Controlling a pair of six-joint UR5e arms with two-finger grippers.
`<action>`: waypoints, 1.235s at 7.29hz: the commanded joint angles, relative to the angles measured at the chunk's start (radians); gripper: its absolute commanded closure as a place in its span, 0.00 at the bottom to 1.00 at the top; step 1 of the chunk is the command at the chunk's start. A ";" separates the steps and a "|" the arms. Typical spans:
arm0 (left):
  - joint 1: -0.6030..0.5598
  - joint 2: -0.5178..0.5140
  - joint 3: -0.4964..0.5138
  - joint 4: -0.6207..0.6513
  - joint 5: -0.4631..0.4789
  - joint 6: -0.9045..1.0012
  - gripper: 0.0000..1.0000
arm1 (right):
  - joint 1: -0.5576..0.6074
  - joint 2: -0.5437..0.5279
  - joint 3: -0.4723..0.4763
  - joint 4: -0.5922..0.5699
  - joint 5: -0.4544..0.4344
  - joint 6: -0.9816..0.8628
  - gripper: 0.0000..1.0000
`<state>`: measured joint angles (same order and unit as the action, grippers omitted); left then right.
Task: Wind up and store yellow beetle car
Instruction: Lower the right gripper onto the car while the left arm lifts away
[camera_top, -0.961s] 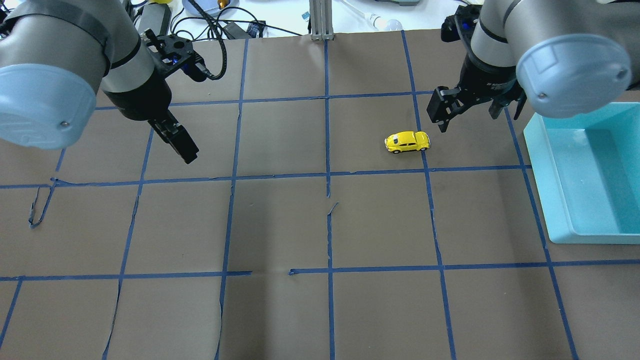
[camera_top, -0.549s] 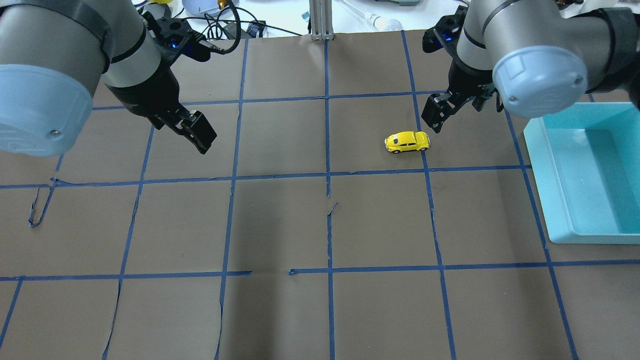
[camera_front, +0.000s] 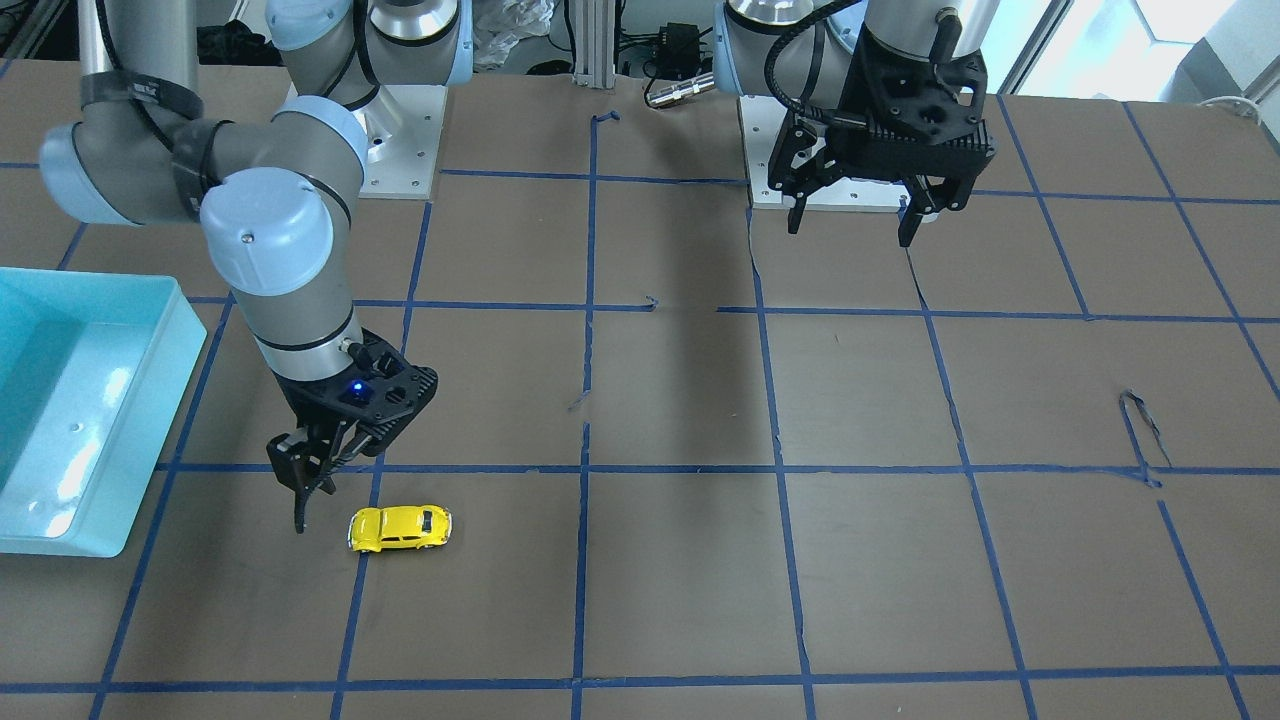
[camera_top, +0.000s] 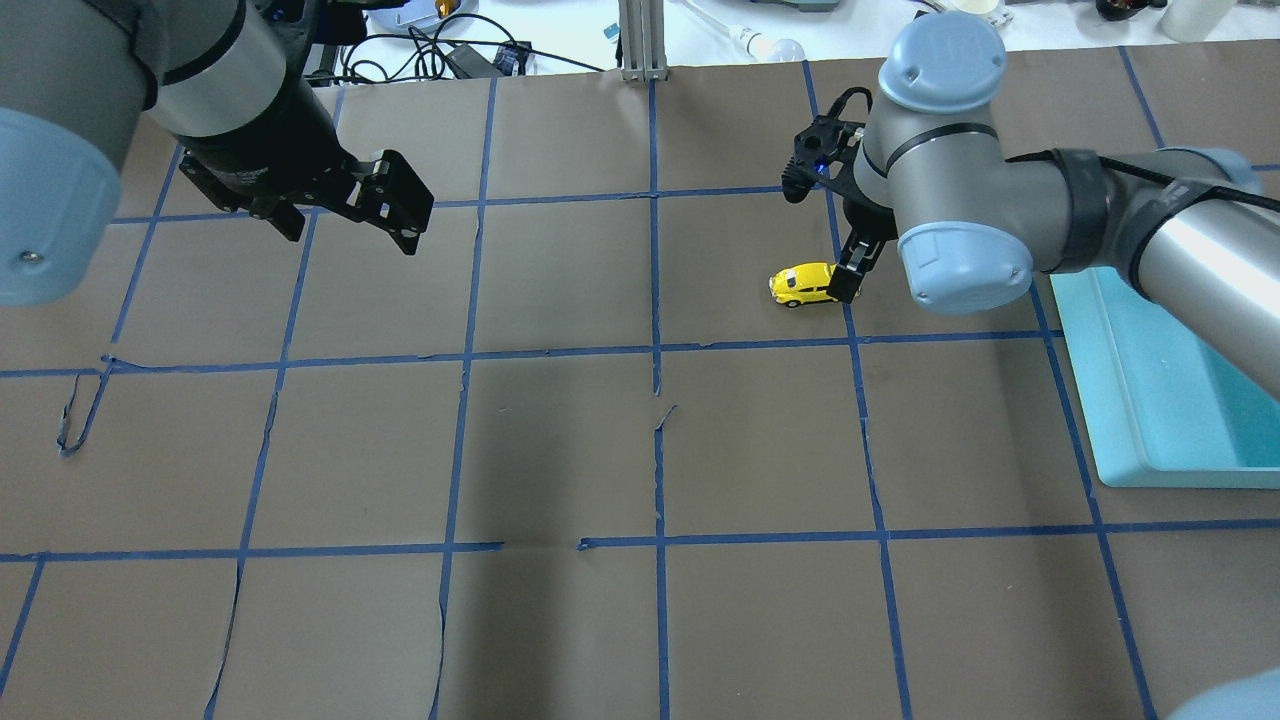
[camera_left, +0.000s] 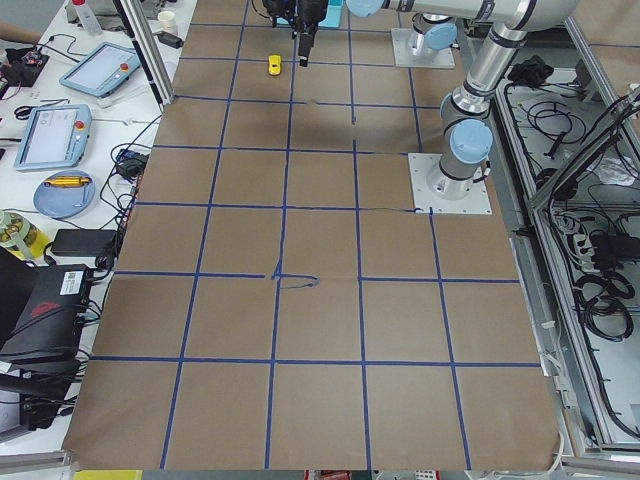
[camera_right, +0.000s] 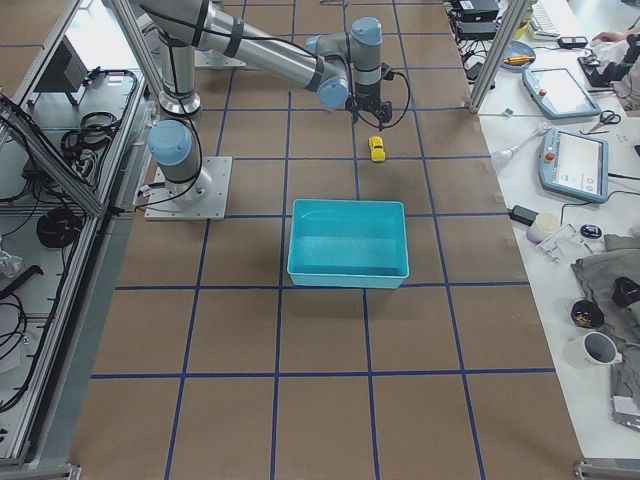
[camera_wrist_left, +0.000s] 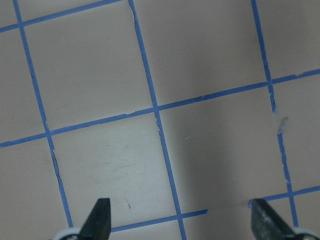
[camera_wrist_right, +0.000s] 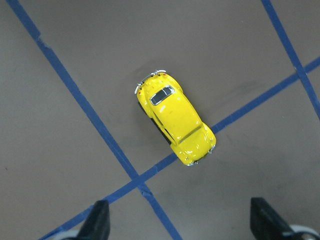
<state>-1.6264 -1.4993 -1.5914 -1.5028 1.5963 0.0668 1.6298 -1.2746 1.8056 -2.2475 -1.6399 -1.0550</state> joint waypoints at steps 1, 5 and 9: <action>0.033 0.014 -0.001 -0.003 -0.001 -0.048 0.00 | 0.022 0.067 0.003 -0.056 0.000 -0.265 0.00; 0.051 0.036 -0.015 -0.062 -0.001 -0.128 0.00 | 0.022 0.150 -0.005 -0.162 0.011 -0.436 0.00; 0.051 0.034 -0.018 -0.053 -0.001 -0.110 0.00 | 0.019 0.204 -0.012 -0.161 0.031 -0.439 0.11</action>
<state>-1.5763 -1.4642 -1.6080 -1.5563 1.5948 -0.0440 1.6508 -1.0837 1.7954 -2.4084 -1.6101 -1.4915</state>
